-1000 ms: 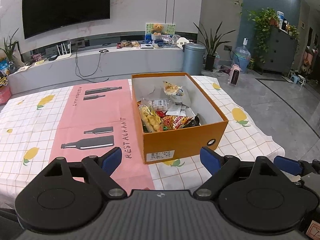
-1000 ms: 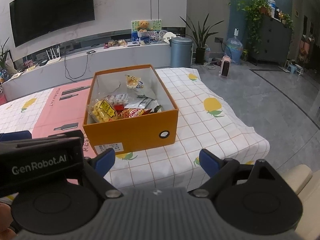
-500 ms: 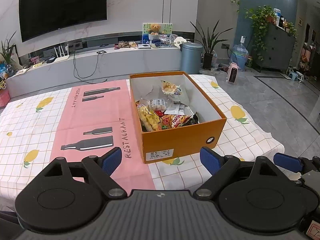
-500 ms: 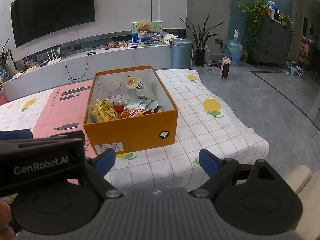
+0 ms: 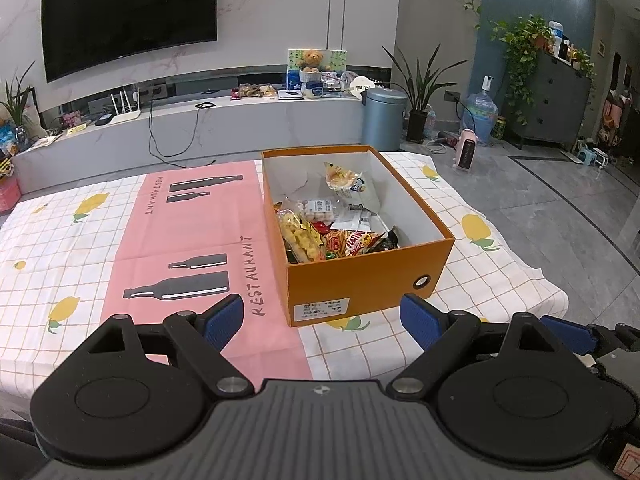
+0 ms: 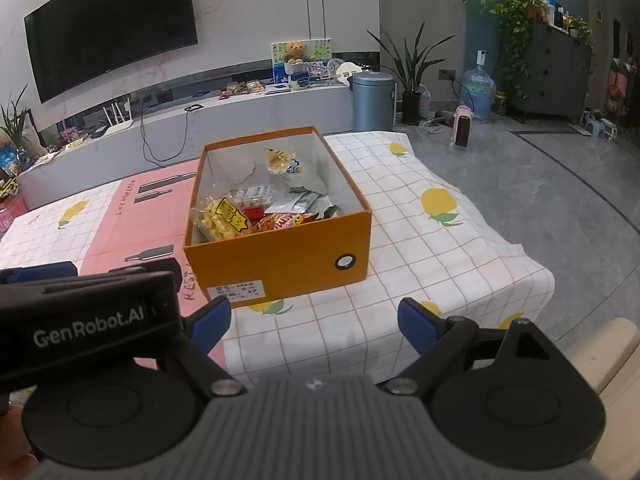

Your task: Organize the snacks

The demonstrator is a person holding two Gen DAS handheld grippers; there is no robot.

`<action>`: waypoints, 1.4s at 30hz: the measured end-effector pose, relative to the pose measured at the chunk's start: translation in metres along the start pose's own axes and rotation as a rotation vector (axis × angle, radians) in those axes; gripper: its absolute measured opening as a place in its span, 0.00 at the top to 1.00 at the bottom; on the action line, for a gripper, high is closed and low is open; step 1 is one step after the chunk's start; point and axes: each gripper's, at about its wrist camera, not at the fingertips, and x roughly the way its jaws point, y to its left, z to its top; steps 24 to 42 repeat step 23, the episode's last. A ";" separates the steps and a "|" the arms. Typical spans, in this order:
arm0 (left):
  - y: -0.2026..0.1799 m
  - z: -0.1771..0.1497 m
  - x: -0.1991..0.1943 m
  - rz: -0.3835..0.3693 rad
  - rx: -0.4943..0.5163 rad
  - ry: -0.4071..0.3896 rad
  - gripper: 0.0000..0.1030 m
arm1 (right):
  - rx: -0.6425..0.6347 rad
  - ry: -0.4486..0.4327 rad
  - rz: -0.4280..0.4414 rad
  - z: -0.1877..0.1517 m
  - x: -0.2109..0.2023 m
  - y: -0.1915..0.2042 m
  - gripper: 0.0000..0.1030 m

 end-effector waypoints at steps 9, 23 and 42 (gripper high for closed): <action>0.003 -0.002 0.000 0.004 -0.003 0.007 0.00 | -0.011 0.002 0.001 -0.002 0.001 0.003 0.14; 0.006 -0.005 -0.002 0.007 -0.006 0.003 0.00 | -0.014 0.000 0.013 -0.004 -0.002 0.008 0.14; 0.006 -0.005 -0.002 0.007 -0.006 0.003 0.00 | -0.014 0.000 0.013 -0.004 -0.002 0.008 0.14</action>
